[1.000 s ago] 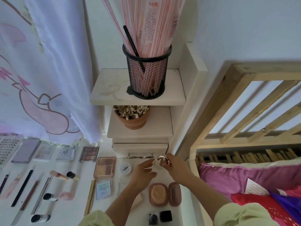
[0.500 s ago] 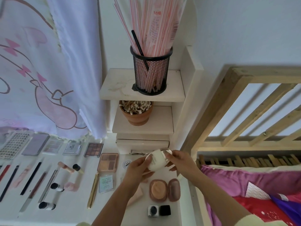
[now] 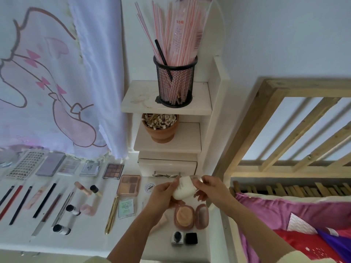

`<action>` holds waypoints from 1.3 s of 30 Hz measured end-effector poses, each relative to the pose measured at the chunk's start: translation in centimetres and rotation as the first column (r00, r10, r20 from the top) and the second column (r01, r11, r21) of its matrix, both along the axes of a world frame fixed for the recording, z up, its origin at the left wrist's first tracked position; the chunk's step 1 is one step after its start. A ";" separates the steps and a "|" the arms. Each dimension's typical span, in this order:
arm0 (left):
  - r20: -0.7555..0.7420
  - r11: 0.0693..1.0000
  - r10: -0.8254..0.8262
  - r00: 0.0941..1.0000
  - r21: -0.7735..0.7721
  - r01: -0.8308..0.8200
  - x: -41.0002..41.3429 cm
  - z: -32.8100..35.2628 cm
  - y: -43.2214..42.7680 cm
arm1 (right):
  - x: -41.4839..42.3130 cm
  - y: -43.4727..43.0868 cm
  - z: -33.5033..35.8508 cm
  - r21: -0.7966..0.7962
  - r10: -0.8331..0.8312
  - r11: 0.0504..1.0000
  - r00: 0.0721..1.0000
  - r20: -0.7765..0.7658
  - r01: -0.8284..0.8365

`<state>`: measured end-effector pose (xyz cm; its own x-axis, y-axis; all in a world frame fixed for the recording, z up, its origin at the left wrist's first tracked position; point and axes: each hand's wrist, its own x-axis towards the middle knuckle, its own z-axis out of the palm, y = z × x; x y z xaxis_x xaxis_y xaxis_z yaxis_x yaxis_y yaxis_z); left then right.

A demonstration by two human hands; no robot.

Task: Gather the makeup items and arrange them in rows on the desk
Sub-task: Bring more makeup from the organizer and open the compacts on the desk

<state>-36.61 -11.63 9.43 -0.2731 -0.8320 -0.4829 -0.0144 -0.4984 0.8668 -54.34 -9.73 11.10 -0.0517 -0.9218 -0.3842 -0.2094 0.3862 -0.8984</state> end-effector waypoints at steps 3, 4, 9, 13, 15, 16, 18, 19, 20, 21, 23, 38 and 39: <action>-0.036 1.000 0.003 0.999 0.009 -0.002 -0.1 0.2 0.4 | 0.1 0.4 -0.2 -0.041 -0.004 0.999 1.000 -0.027 0.003; -0.044 1.000 0.006 0.999 0.013 -0.006 -0.1 0.3 0.5 | 0.2 0.5 -0.3 -0.055 -0.005 0.998 0.999 -0.036 0.003; -0.039 1.000 -0.001 0.999 -0.002 0.001 0.1 0.5 0.5 | 0.7 0.7 -0.1 -0.129 0.000 0.992 0.996 -0.091 -0.011; -0.016 0.999 -0.023 1.000 -0.047 0.022 -0.2 0.9 0.7 | 0.3 0.6 0.0 -0.128 0.006 0.992 0.996 -0.084 -0.017; 0.010 0.997 -0.041 0.999 -0.073 0.041 -0.3 1.0 0.8 | 0.0 0.4 0.1 -0.109 0.030 0.993 0.996 -0.081 -0.039; 0.026 0.995 -0.046 0.999 -0.089 0.048 -0.3 1.1 0.8 | 0.0 0.4 0.1 -0.100 0.048 0.993 0.996 -0.077 -0.055; 0.059 0.990 -0.041 0.997 -0.129 0.048 -0.5 1.3 0.8 | 0.0 0.3 0.3 -0.080 0.069 0.994 0.996 -0.054 -0.074; 0.072 0.988 -0.033 0.997 -0.147 0.043 -0.6 1.5 0.7 | 0.1 0.3 0.4 -0.072 0.065 0.995 0.997 -0.044 -0.069; 0.081 0.986 -0.025 0.996 -0.164 0.038 -0.6 1.6 0.7 | 0.2 0.2 0.5 -0.069 0.055 0.996 0.998 -0.043 -0.058; 0.089 0.982 -0.017 0.996 -0.184 0.033 -0.7 1.6 0.6 | 0.4 0.2 0.6 -0.071 0.043 0.996 0.998 -0.052 -0.047; 0.098 0.974 0.000 0.995 -0.225 0.022 -0.8 1.7 0.6 | 0.6 0.2 0.6 -0.092 0.024 0.995 0.996 -0.090 -0.033; 0.003 0.980 -0.023 1.000 -0.196 0.023 -0.7 3.3 -0.4 | 0.7 -0.2 1.2 -0.336 -0.019 0.940 0.970 -0.242 -0.066; -0.024 0.985 -0.035 0.999 -0.172 0.031 -0.5 3.3 -0.4 | 0.7 -0.1 1.3 -0.347 -0.008 0.934 0.969 -0.247 -0.081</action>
